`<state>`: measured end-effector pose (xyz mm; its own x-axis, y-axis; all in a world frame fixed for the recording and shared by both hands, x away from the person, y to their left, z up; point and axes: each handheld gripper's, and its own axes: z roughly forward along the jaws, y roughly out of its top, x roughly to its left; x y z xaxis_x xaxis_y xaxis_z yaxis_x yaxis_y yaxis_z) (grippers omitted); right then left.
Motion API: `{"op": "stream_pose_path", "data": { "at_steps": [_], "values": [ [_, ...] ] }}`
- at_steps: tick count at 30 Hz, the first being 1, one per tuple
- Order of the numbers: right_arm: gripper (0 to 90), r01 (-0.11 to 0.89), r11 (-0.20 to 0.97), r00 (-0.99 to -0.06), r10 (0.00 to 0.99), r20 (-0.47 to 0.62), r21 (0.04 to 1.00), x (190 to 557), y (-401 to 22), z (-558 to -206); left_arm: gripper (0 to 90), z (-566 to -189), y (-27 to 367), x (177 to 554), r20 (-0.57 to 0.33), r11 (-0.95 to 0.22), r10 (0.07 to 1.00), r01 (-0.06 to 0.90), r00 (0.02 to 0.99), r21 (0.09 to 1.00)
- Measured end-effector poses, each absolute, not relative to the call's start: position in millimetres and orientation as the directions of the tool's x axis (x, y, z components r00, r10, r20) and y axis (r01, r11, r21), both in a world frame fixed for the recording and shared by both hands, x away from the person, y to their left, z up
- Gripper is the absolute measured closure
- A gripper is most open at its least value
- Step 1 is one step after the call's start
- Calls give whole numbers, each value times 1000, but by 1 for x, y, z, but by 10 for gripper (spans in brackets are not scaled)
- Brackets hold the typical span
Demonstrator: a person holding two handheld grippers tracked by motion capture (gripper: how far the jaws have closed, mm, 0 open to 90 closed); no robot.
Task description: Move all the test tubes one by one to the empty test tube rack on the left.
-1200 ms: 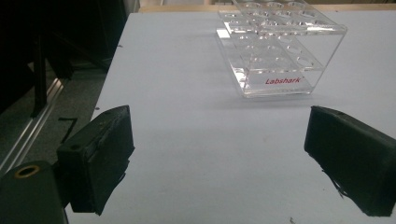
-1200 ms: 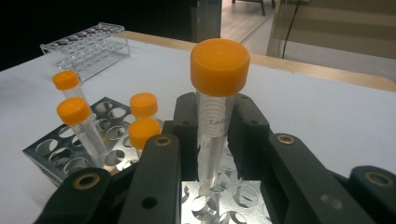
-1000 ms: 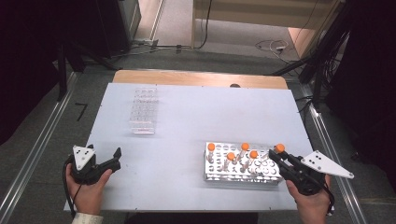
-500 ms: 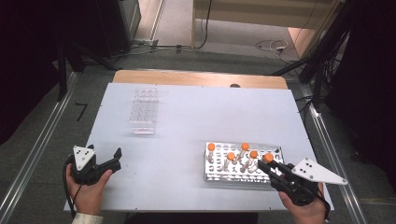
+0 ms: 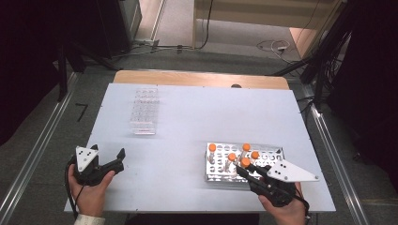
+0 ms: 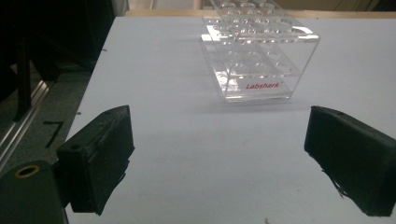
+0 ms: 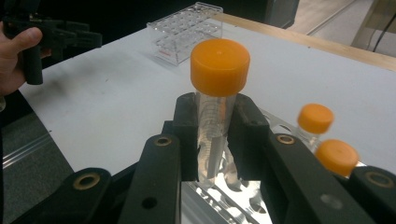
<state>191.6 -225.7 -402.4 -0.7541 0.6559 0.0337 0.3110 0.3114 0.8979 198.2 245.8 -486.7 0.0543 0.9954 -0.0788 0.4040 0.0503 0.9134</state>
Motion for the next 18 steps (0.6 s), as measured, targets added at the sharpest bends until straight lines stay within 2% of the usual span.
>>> {"op": "stream_pose_path", "data": {
  "at_steps": [18],
  "values": [
    [720, 257, 373, -832, 554, 9, 891, 200, -170, -399, 80, -476, 230, 197, -107, 47, 986, 397, 131, 917]
  ]
}}
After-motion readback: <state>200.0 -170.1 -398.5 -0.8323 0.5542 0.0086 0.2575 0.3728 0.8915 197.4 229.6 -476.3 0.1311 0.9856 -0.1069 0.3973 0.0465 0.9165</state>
